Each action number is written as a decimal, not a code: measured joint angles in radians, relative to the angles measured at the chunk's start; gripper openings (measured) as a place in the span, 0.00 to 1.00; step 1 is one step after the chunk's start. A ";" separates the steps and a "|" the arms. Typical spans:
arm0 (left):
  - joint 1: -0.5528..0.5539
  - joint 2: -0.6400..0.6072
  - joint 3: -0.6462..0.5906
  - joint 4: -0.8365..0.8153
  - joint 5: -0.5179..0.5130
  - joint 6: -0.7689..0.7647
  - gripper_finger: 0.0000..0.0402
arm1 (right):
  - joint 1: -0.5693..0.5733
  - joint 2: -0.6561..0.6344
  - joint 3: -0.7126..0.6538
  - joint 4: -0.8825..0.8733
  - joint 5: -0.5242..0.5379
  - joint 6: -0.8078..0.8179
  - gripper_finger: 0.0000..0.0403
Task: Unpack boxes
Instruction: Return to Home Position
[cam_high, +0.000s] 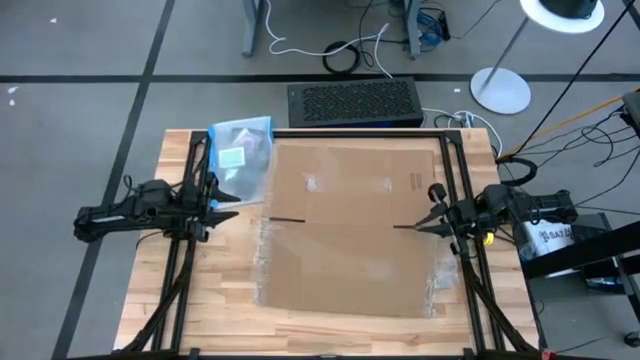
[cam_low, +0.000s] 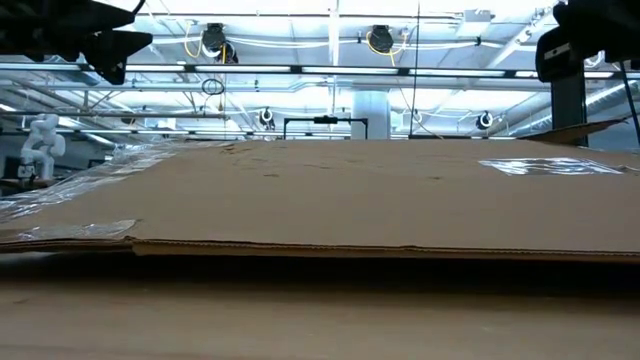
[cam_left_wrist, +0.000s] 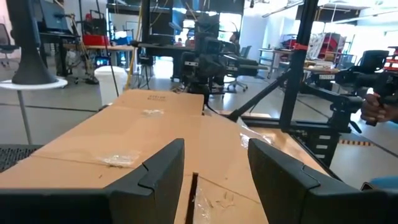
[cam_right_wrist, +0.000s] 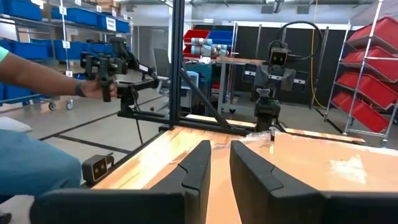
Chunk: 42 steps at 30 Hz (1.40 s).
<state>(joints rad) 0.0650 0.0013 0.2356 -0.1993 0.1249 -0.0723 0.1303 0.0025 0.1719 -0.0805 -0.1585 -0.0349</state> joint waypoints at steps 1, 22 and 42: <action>0.000 0.000 0.000 0.001 -0.001 0.000 0.46 | 0.000 0.000 0.000 0.000 0.000 0.000 0.13; 0.000 0.000 0.000 0.002 -0.002 0.001 0.46 | 0.000 0.001 0.000 -0.006 0.000 0.027 0.13; 0.000 0.000 0.000 0.002 -0.002 0.002 0.46 | 0.000 0.001 0.000 -0.007 0.001 0.027 0.13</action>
<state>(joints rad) 0.0650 0.0013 0.2356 -0.1978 0.1230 -0.0708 0.1303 0.0032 0.1719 -0.0872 -0.1577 -0.0078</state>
